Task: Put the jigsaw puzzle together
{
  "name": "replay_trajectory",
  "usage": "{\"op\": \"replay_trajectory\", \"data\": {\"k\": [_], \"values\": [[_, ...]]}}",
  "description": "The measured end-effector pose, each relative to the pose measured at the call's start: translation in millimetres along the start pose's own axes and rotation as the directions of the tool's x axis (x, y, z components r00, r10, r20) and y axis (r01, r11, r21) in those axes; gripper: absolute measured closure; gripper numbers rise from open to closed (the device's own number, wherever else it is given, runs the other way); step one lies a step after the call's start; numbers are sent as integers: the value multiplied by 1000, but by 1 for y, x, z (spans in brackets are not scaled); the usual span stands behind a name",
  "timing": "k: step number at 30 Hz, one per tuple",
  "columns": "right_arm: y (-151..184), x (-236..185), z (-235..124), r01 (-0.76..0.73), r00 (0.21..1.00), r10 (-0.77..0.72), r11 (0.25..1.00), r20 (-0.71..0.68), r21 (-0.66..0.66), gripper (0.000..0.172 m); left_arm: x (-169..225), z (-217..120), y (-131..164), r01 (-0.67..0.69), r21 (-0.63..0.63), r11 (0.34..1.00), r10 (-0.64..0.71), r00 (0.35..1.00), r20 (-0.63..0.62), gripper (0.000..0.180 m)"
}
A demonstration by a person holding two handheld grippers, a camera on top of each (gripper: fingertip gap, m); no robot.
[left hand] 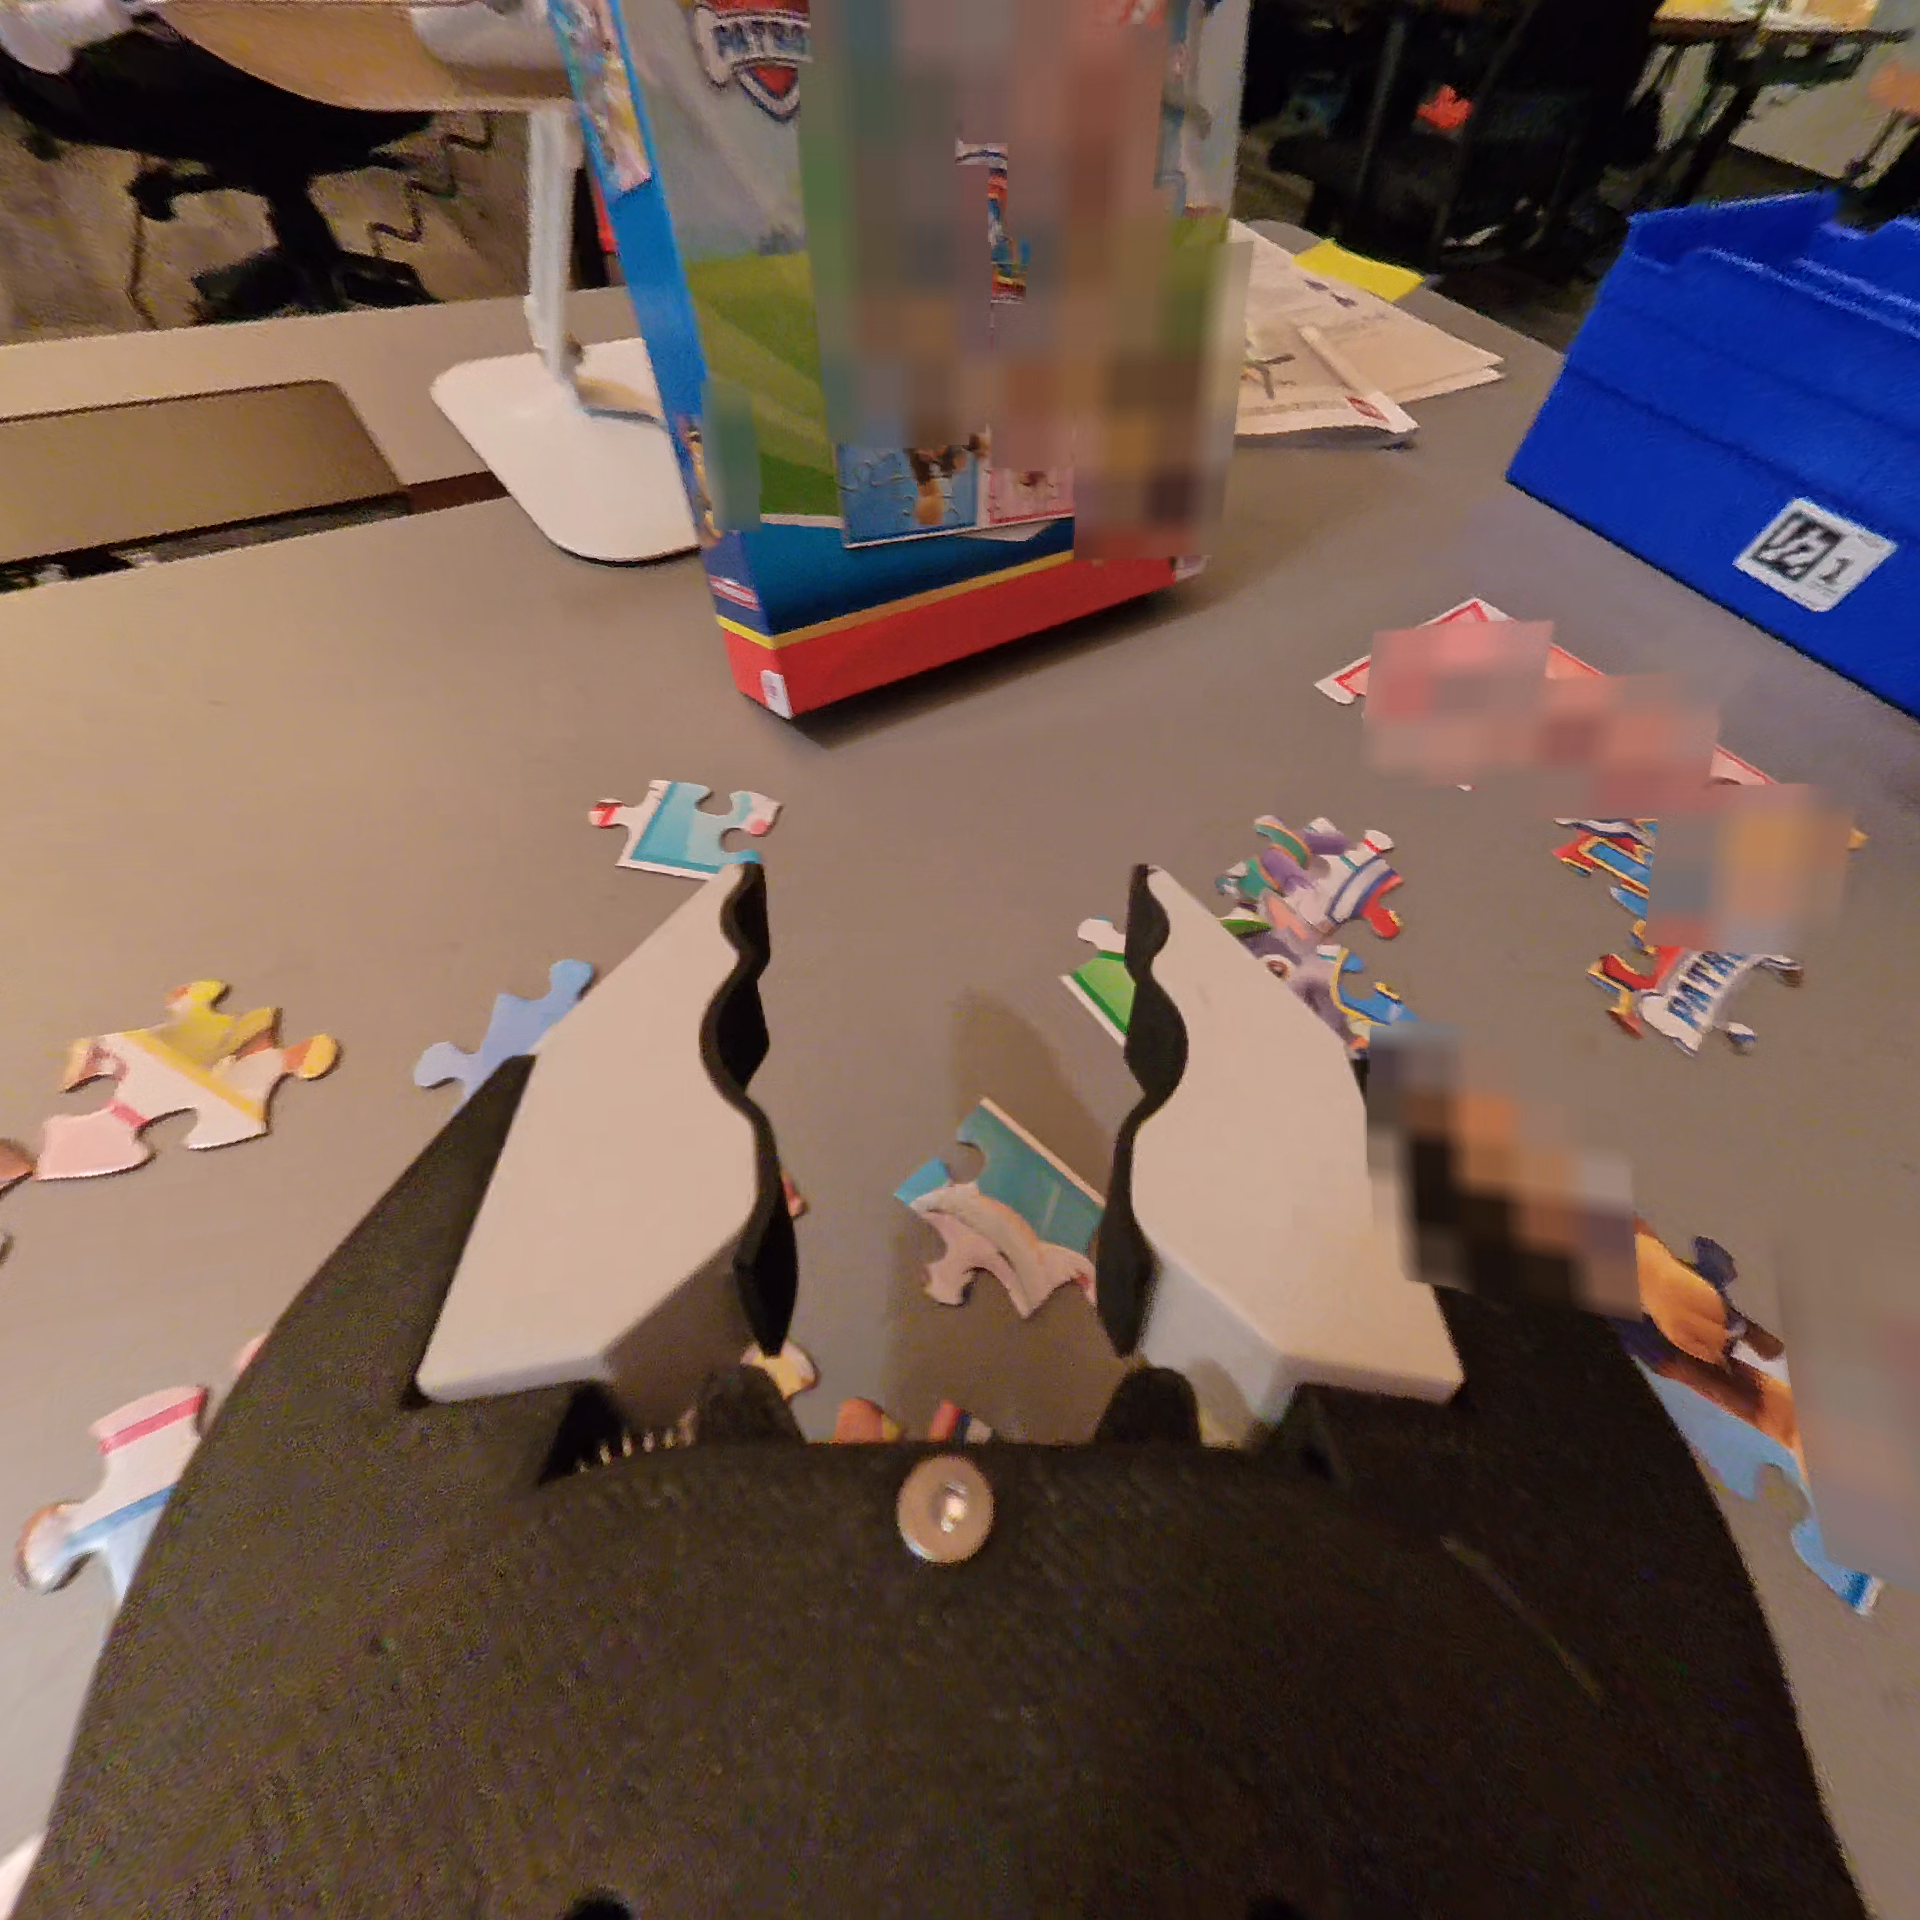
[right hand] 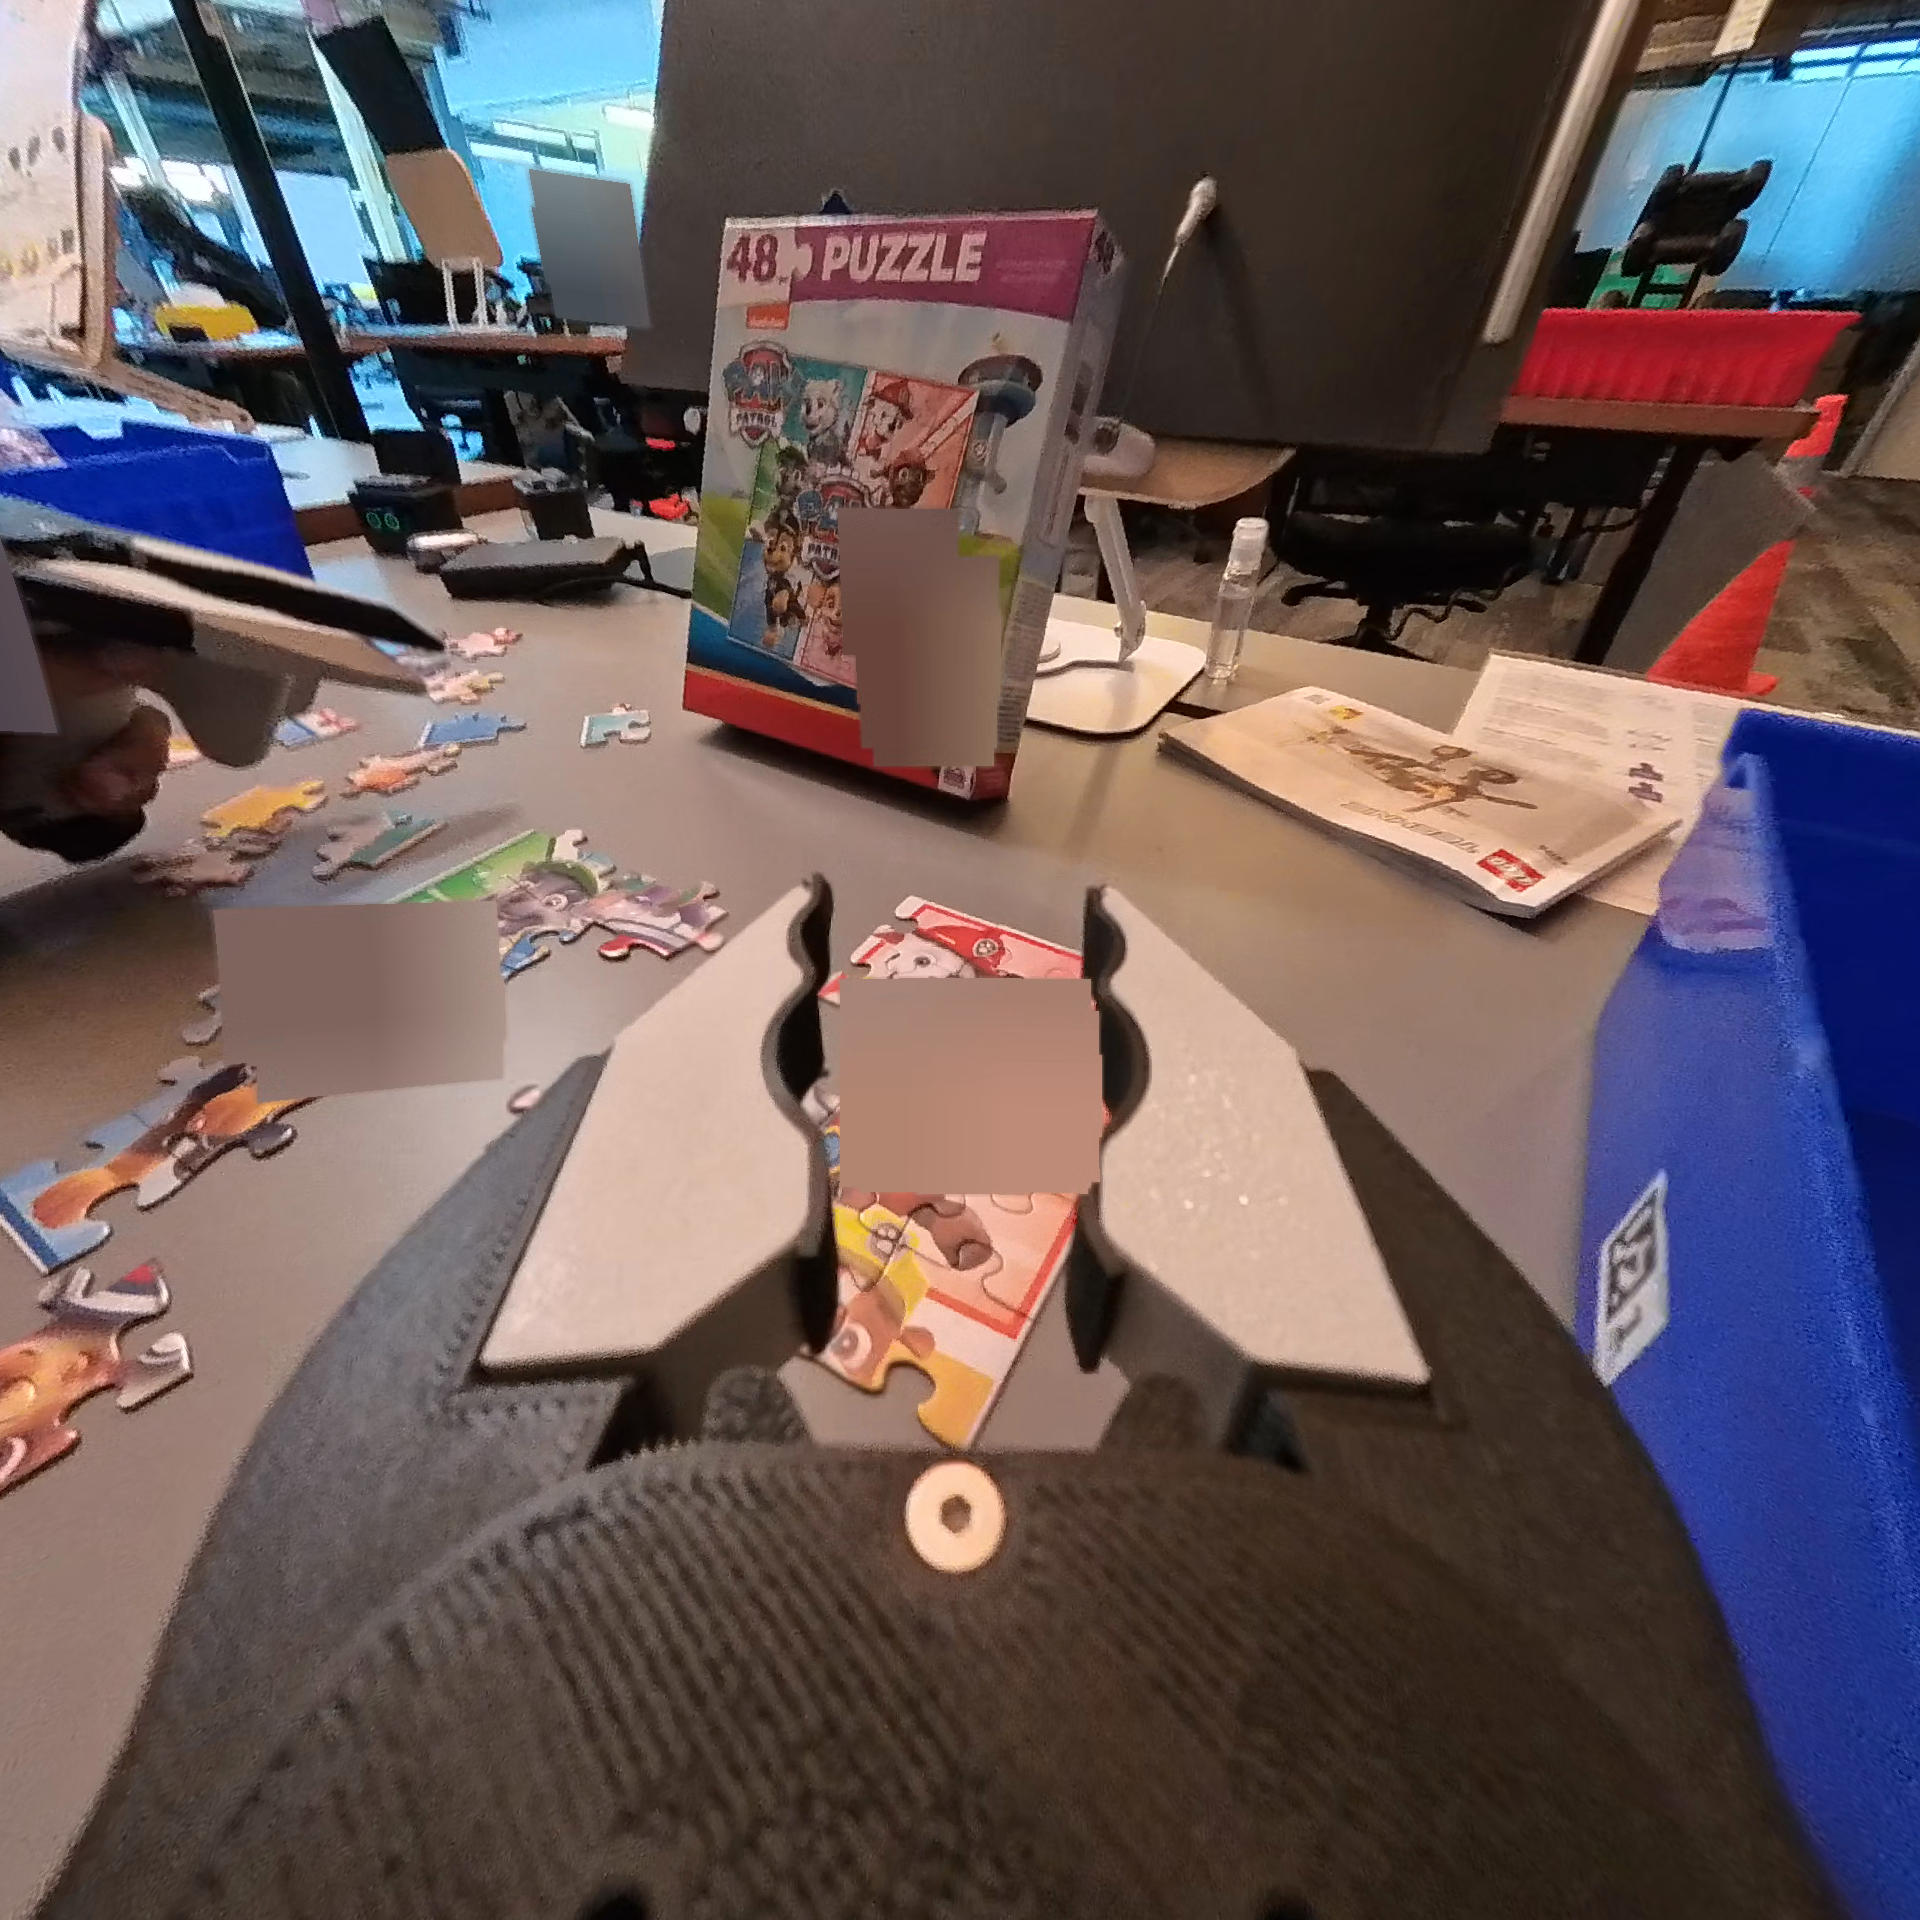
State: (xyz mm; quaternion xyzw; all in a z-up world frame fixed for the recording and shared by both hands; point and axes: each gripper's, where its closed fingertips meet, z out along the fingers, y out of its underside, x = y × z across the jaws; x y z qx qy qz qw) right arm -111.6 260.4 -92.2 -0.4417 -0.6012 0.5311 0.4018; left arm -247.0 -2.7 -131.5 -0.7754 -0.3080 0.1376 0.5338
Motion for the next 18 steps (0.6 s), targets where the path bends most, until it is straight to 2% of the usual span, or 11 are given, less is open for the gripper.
{"op": "replay_trajectory", "data": {"k": [9, 18], "values": [[10, -3, 9, 84, 996, -85, 994, -11, -72, 124, 3, -1, 4, 24, -26, 999, -25, 999, -29, 109], [-3, -3, -4, 52, 998, -52, 999, -19, 16, 126, 25, -5, 3, -14, 8, 1000, 14, 997, -79, 110]]}}
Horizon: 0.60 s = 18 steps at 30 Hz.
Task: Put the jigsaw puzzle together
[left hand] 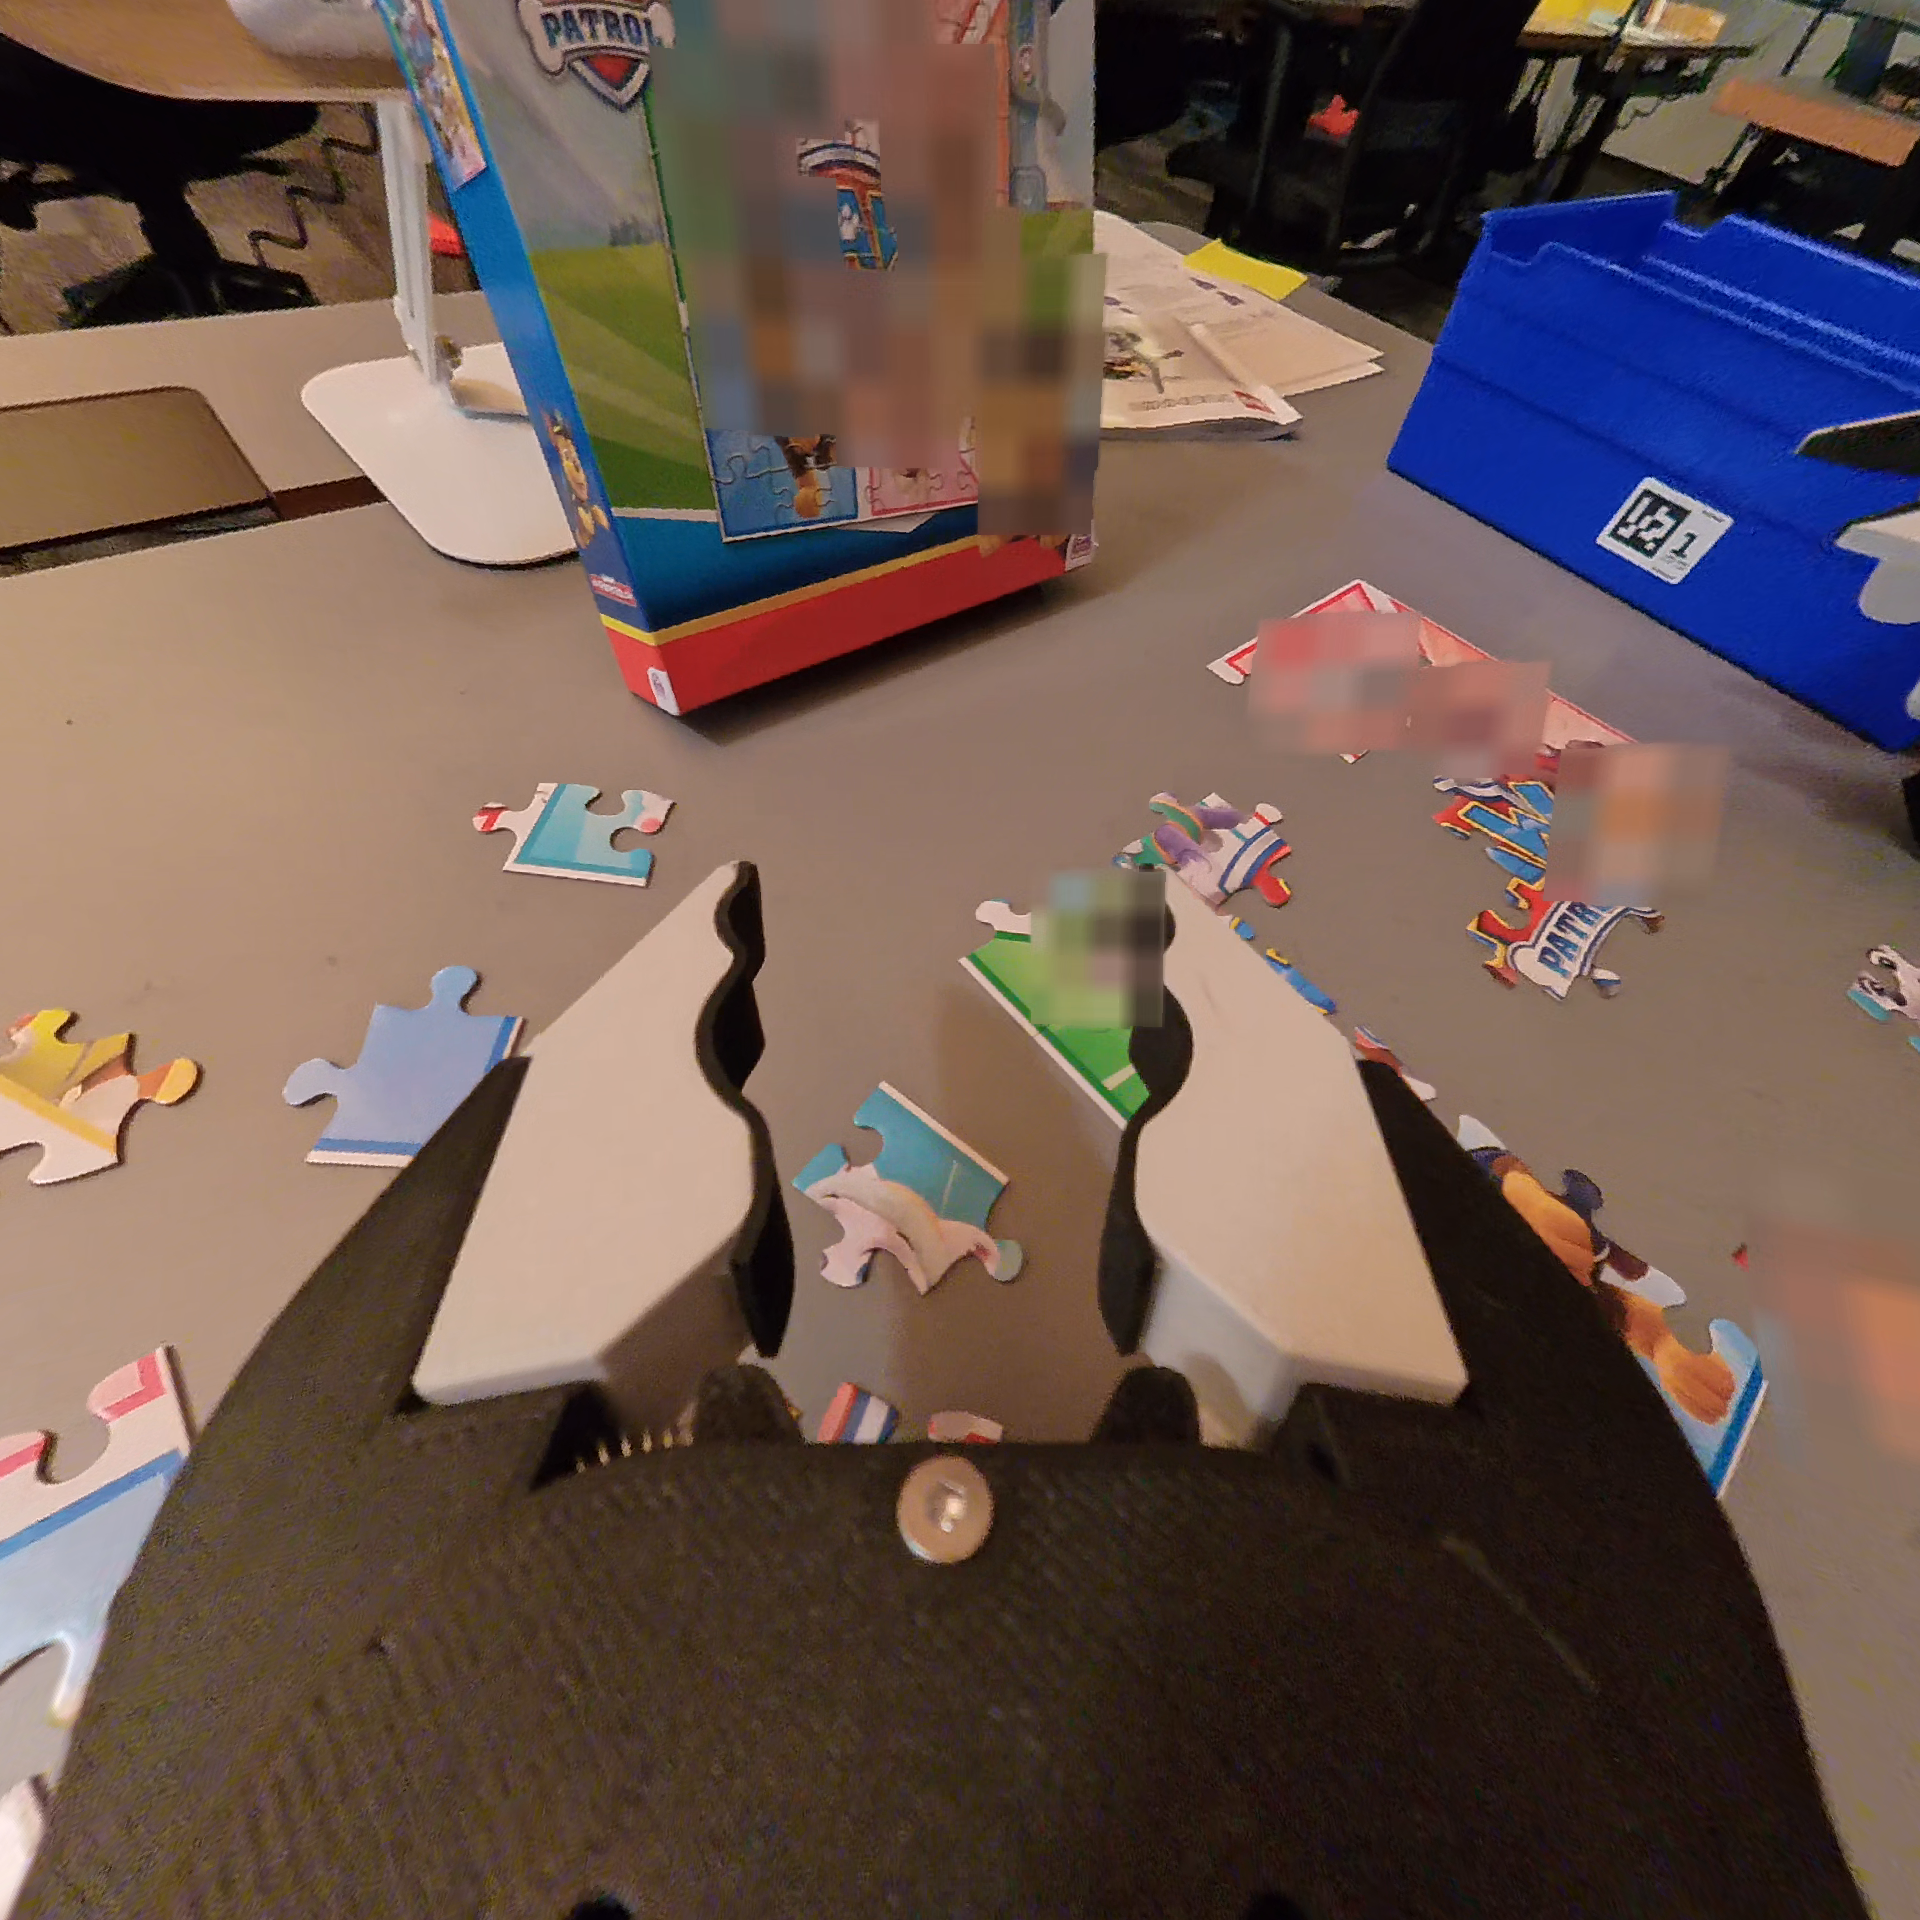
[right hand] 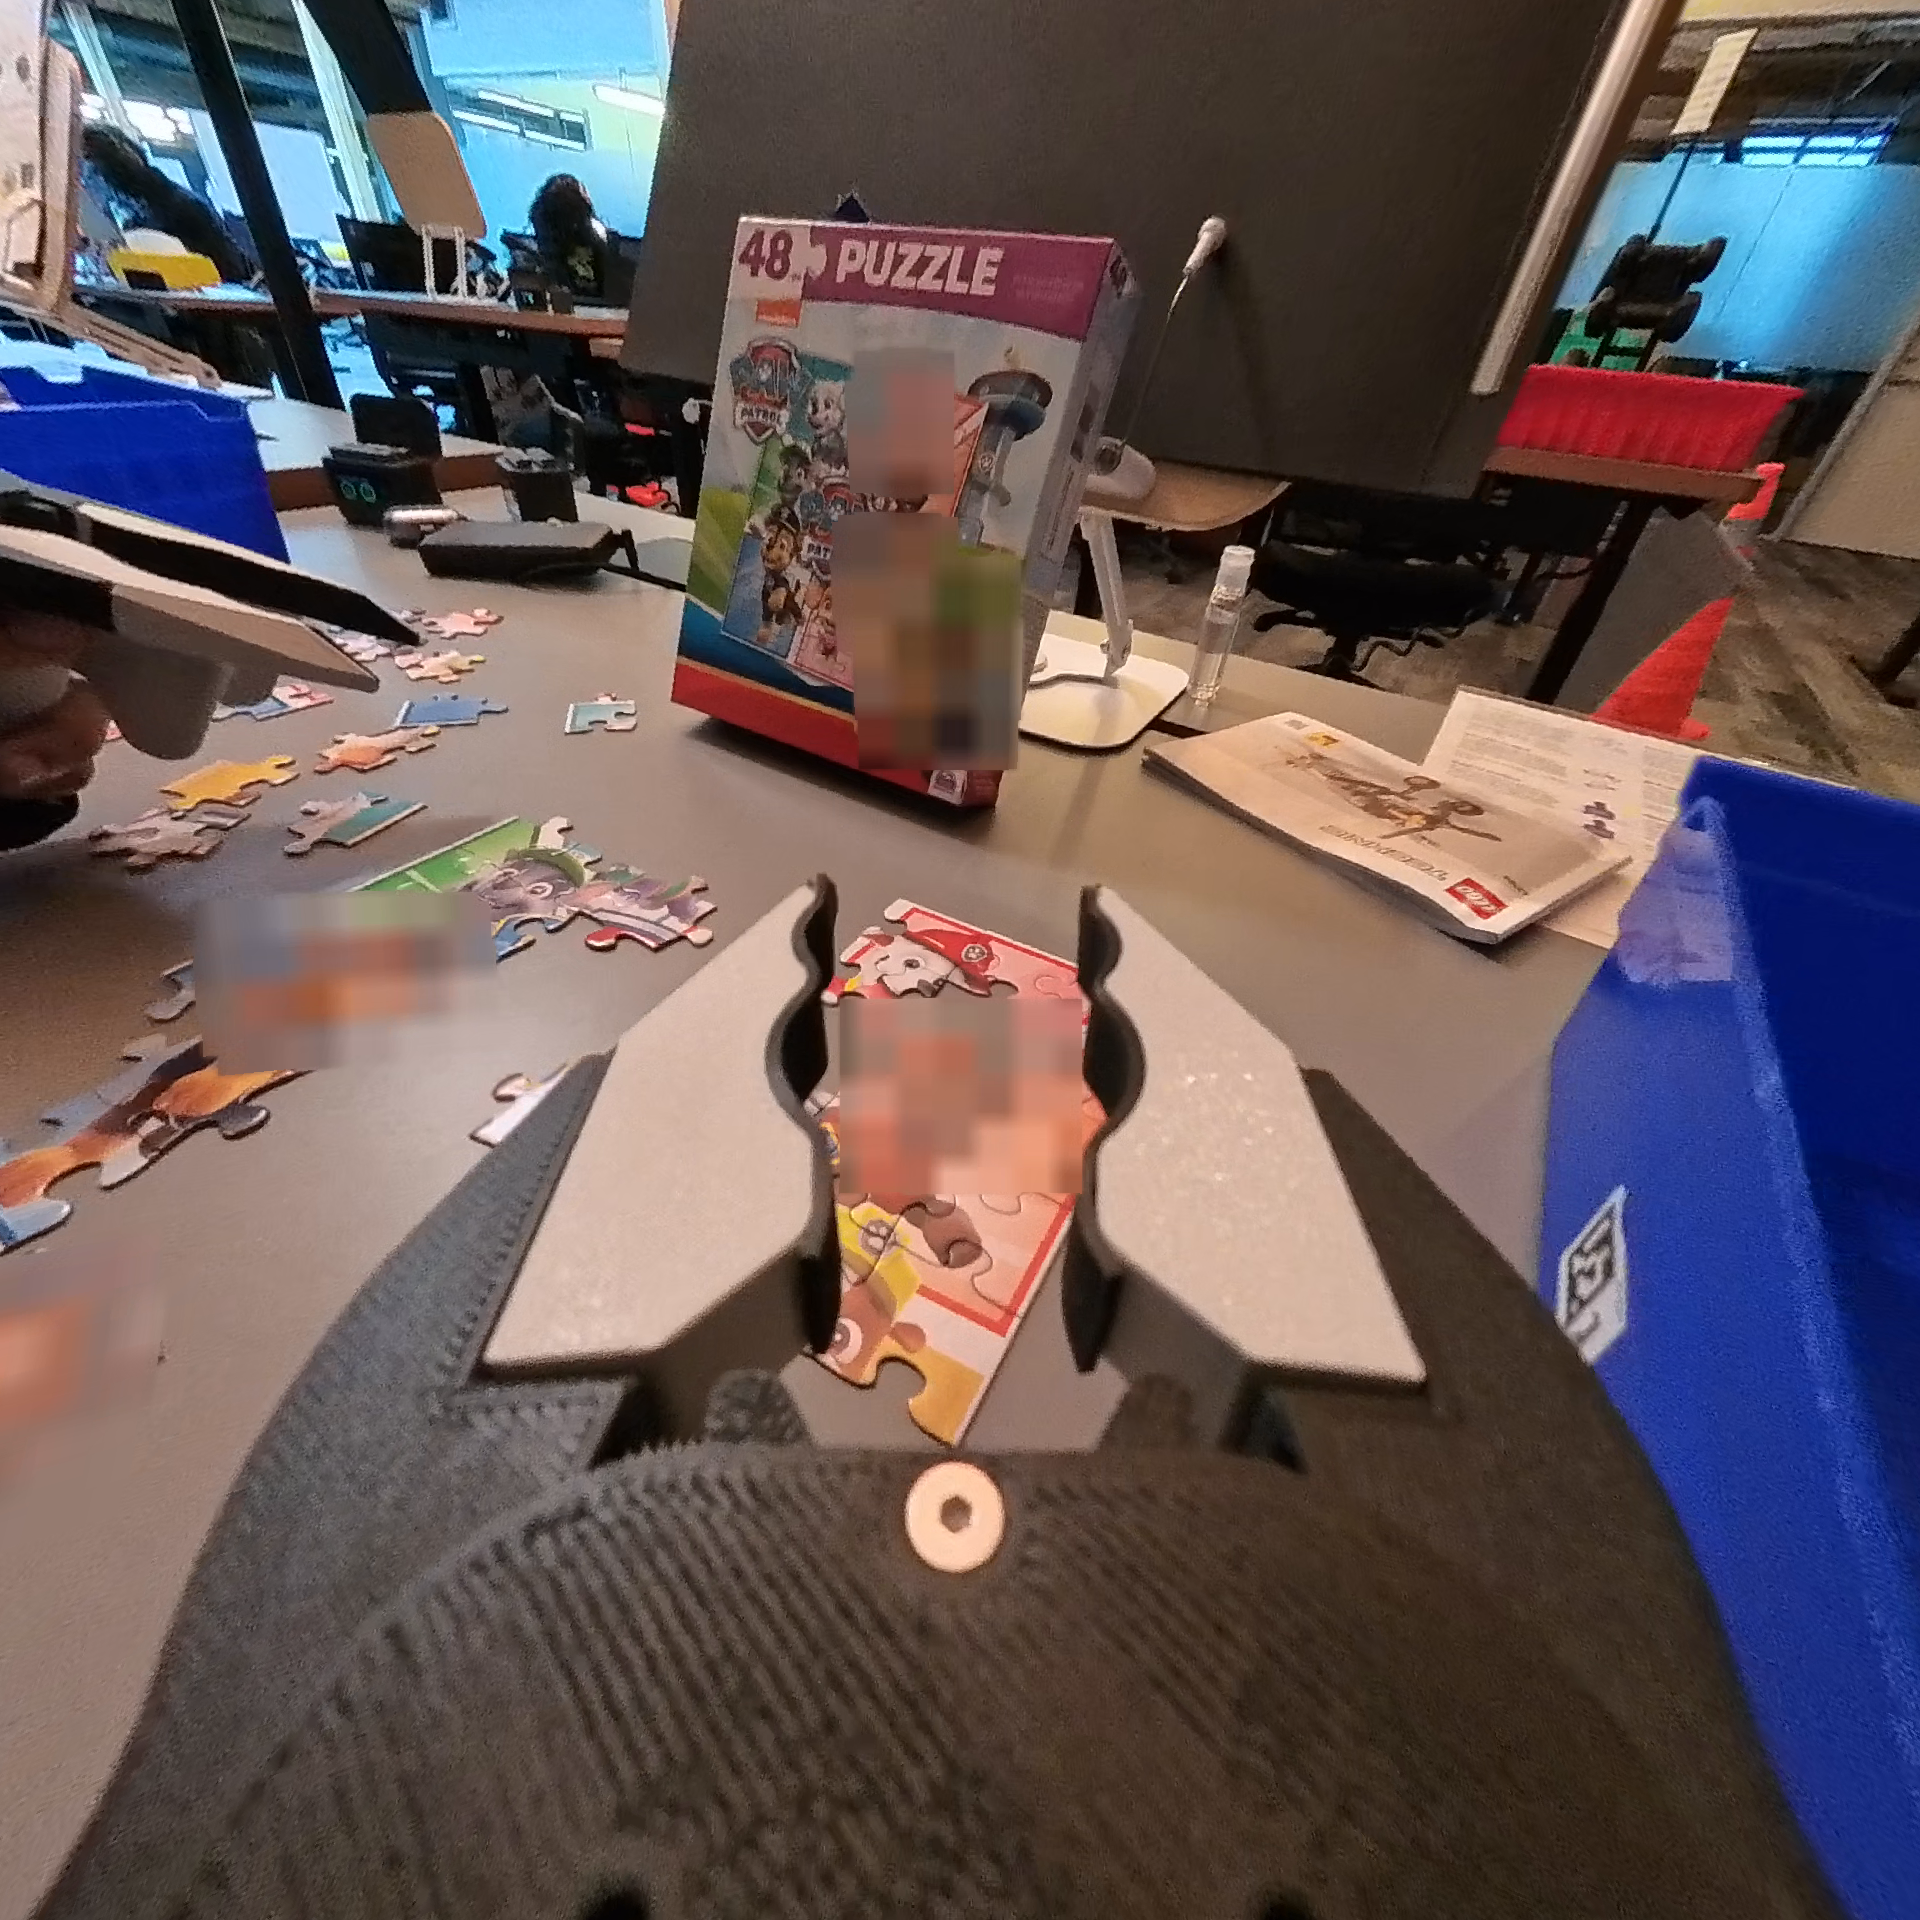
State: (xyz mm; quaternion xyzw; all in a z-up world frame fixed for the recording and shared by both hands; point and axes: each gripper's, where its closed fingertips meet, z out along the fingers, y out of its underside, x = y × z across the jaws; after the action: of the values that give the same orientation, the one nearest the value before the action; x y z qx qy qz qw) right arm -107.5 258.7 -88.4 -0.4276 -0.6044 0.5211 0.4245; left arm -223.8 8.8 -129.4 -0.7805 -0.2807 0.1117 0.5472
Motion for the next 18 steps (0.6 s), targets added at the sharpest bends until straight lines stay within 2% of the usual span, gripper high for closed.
{"op": "replay_trajectory", "data": {"k": [6, 18], "values": [[-7, 3, -3, -54, 998, 53, 998, 20, 44, 127, 10, -2, -2, -29, 18, 999, 30, 999, -37, 121], [-4, 1, 0, -54, 998, 53, 998, 34, 29, 127, 13, -8, -5, -33, 43, 999, 35, 998, -56, 141]]}}
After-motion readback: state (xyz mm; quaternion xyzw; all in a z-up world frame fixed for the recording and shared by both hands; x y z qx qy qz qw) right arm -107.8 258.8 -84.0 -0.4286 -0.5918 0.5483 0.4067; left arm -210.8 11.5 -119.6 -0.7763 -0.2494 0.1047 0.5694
